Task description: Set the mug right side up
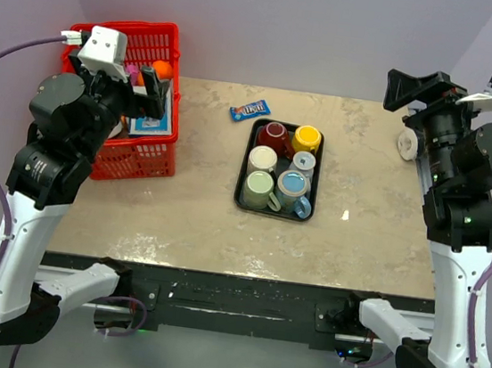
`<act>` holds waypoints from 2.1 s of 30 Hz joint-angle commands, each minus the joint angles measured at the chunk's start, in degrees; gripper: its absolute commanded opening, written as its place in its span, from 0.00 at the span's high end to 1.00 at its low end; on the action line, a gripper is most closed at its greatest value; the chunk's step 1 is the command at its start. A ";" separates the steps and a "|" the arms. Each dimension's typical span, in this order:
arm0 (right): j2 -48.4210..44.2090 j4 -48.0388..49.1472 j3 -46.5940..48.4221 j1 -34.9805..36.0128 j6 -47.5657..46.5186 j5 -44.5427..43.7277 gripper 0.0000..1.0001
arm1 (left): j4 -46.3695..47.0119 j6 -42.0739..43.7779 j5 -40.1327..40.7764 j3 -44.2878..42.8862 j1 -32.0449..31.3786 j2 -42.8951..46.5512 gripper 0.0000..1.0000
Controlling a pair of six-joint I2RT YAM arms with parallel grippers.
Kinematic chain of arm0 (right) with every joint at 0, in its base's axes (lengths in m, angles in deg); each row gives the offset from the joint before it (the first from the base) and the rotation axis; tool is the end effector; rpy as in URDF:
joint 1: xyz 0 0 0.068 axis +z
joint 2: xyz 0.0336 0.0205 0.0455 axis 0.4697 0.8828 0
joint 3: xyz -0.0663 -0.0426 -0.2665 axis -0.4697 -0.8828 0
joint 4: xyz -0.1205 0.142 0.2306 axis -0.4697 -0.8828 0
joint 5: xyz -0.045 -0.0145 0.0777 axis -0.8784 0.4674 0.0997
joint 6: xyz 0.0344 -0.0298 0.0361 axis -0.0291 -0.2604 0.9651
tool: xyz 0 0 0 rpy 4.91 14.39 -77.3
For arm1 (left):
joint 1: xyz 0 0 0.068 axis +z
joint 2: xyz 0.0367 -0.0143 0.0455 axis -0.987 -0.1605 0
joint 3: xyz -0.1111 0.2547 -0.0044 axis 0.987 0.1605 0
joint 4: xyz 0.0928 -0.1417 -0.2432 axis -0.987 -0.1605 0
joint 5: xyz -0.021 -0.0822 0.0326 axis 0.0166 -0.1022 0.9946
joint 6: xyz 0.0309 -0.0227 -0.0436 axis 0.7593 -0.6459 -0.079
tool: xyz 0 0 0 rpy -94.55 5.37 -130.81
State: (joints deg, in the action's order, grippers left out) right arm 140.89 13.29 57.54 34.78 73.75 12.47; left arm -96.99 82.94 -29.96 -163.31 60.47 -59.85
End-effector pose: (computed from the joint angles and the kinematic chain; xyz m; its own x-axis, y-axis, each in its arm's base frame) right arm 0.2016 0.0227 0.5716 0.1843 0.4402 -0.8788 -0.1837 0.8938 0.4091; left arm 0.1868 -0.0611 0.5522 -0.0081 -0.0979 -0.9952 0.1742 0.9798 -0.0978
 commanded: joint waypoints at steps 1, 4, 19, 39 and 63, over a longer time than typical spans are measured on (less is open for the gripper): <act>-1.72 0.19 -0.04 0.27 -0.29 -1.73 0.01 | 1.83 -1.25 -1.99 1.25 0.34 2.22 0.01; 1.00 -5.51 4.52 0.18 -3.89 -1.45 0.01 | 2.98 -0.73 -6.46 2.39 0.34 3.10 0.01; 5.84 -18.45 0.67 0.27 -9.61 11.74 0.01 | 6.14 -1.60 -6.48 6.79 0.34 -0.23 0.01; 4.70 -19.60 -10.31 0.18 -12.86 10.85 0.01 | 4.82 -1.86 -15.96 8.11 0.34 -4.97 0.01; 11.28 -2.81 -38.36 14.76 -13.04 7.18 0.25 | 20.99 -13.38 -26.79 20.41 -13.19 -5.16 0.01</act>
State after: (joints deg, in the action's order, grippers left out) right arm 151.16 4.72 20.10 47.24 60.55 25.63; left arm -80.72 71.45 -57.57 -143.51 47.60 -65.56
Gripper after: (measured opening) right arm 0.787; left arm 0.994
